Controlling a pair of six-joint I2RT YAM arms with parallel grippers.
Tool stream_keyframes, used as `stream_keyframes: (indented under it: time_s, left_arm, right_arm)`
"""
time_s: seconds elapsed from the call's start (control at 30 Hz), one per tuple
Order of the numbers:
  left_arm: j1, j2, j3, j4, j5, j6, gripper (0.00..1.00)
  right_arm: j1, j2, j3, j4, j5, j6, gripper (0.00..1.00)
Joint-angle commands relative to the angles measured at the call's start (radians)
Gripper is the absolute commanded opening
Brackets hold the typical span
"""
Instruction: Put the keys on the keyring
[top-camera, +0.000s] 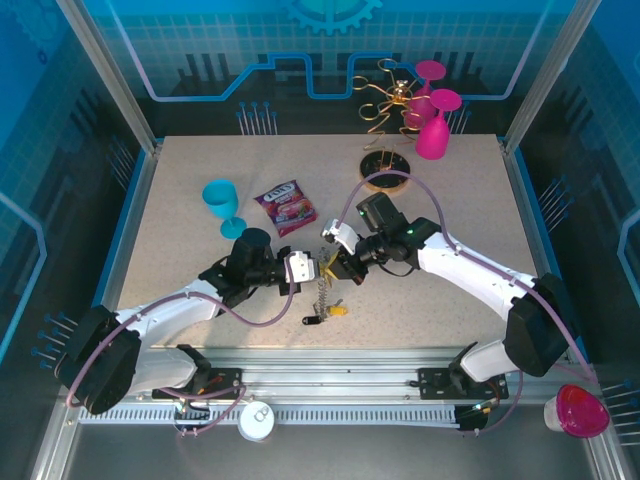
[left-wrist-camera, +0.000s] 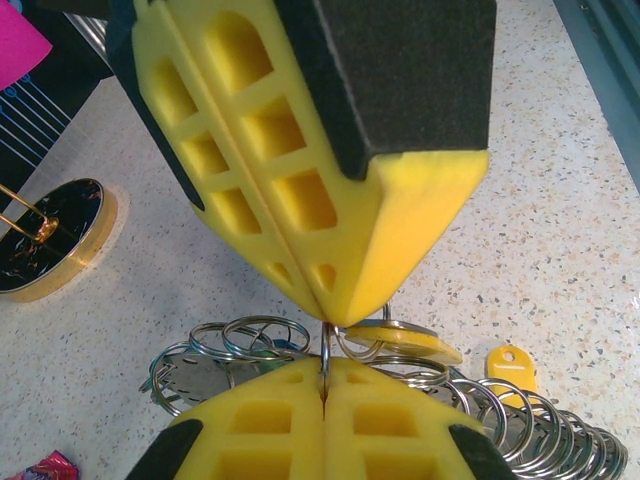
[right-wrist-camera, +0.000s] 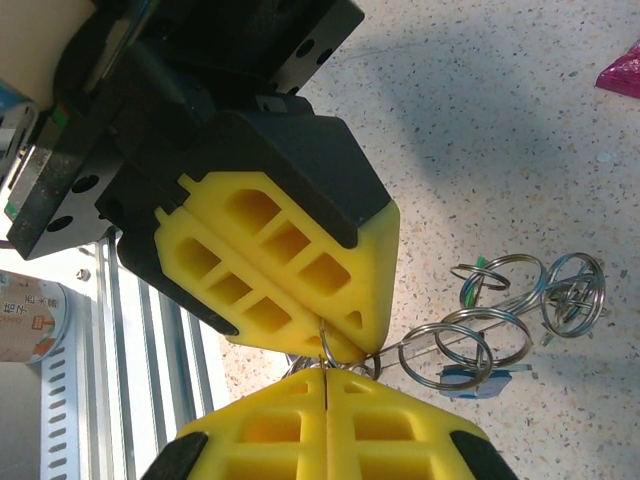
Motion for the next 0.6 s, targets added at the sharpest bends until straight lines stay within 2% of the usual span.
stream_keyframes:
  time_s: [0.0, 0.37, 0.57]
  left_arm:
    - [-0.007, -0.013, -0.015, 0.000, 0.049, 0.034, 0.00]
    - [-0.014, -0.014, -0.014, -0.021, 0.035, 0.061, 0.00]
    - [-0.015, -0.012, -0.011, -0.034, 0.030, 0.073, 0.00]
  right_arm:
    - [0.008, 0.008, 0.019, 0.039, 0.024, 0.015, 0.00]
    - [0.007, 0.004, 0.022, 0.040, 0.069, 0.024, 0.00]
    - [0.007, -0.014, 0.003, 0.071, 0.050, 0.030, 0.00]
